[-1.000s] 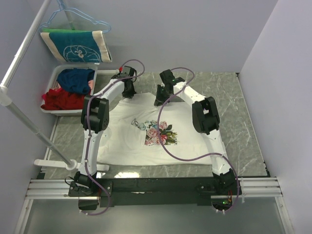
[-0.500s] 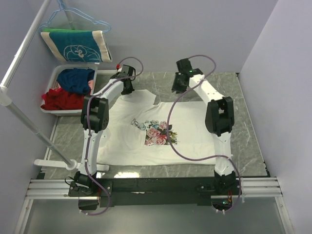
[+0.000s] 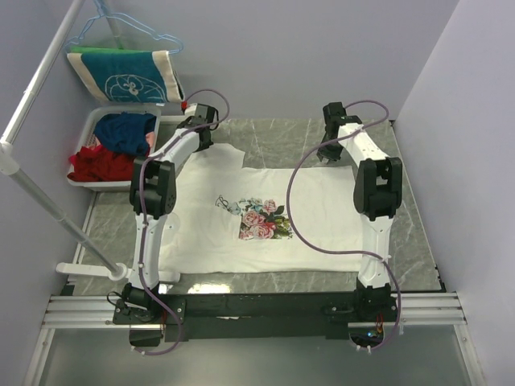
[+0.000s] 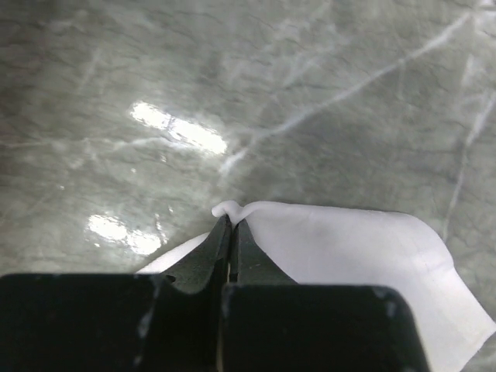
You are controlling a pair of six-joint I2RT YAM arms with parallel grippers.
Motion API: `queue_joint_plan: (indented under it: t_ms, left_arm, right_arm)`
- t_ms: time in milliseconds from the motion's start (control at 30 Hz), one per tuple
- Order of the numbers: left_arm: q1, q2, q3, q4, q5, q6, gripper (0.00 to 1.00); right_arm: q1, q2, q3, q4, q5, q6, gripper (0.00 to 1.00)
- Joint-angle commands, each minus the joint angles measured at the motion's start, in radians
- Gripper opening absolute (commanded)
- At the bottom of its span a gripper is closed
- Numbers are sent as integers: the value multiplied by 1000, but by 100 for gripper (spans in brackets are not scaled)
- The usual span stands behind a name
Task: Fold and stack the t-shirts
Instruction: Fold the tshirt
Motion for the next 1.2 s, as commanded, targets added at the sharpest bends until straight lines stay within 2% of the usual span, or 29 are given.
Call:
queue_joint_plan:
  t_ms: [0,300,367,533,800,1167]
  left_arm:
    - [29,-62,38,4,-40,-20,1]
    - [41,-6,73,-15,-3,-6,1]
    - [43,7,78,-19,9,-5,1]
    - [47,12,71,-10,26,4,1]
    - [56,15,64,-10,51,12,1]
    - [58,10,50,-2,75,20,1]
  right_arm:
    - [-19,-18,15,-47,77,6,35]
    - [-66,-4,10,-121,186,1,37]
    - [-78,-7,-5,-124,192,0,43]
    - [-114,11,-4,-118,174,-2,50]
    - [-160,137,177,-175,102,0,51]
    - [-169,212,216,-185,50,-8,49]
